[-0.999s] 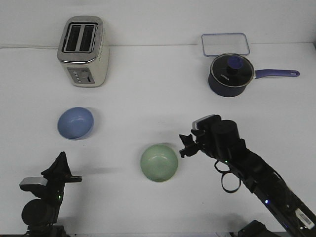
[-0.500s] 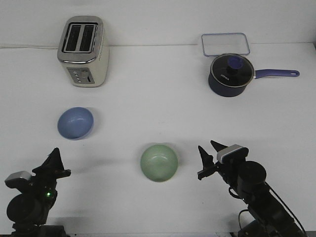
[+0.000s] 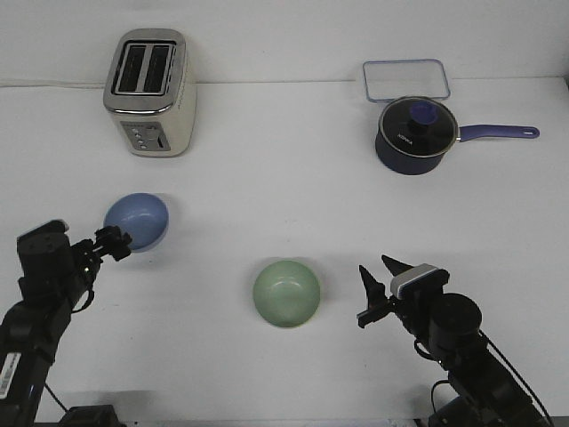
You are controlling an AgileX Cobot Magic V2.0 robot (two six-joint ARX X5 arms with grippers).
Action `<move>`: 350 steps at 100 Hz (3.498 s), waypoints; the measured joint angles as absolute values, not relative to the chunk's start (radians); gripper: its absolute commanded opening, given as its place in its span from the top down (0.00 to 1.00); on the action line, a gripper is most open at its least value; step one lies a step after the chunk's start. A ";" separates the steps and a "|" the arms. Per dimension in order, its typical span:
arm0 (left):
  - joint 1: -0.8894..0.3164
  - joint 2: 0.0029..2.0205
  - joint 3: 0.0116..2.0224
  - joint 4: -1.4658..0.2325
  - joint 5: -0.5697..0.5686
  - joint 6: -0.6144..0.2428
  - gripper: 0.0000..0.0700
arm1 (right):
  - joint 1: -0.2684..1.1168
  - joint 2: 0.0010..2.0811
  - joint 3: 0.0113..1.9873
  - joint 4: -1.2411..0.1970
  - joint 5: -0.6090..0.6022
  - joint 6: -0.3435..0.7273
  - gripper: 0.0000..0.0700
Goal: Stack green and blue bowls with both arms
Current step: 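Reach the left gripper to the rim of the light blue bowl and grasp it, then lift the blue bowl with the left gripper and carry it over the green bowl, then lower the blue bowl into the green bowl and open the left gripper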
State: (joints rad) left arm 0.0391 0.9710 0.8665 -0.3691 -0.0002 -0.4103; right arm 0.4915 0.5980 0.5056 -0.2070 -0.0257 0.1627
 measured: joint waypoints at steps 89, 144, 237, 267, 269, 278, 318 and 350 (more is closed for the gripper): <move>0.160 1.454 0.913 -0.290 0.131 -0.391 0.76 | 0.492 0.598 0.506 -0.253 -0.027 0.145 0.53; 0.139 1.365 0.916 -0.271 0.324 -0.351 0.98 | 0.492 0.598 0.506 -0.255 -0.027 0.144 0.53; -0.624 1.270 0.928 -0.265 0.305 -0.332 0.98 | 0.492 0.598 0.506 -0.255 -0.027 0.144 0.53; -0.692 1.351 0.928 -0.218 0.204 -0.320 0.98 | 0.492 0.598 0.506 -0.255 -0.027 0.144 0.53; -0.693 1.355 0.928 -0.215 0.204 -0.318 0.98 | 0.492 0.598 0.506 -0.255 -0.027 0.144 0.53; -0.692 1.362 0.928 -0.194 0.201 -0.311 0.78 | 0.492 0.598 0.506 -0.255 -0.027 0.144 0.53; -0.660 1.313 0.928 -0.138 0.181 -0.288 0.34 | 0.492 0.598 0.506 -0.255 -0.018 0.144 0.53; -0.492 1.007 0.933 -0.145 -0.109 -0.200 0.62 | 0.492 0.584 0.506 -0.234 0.062 0.134 0.53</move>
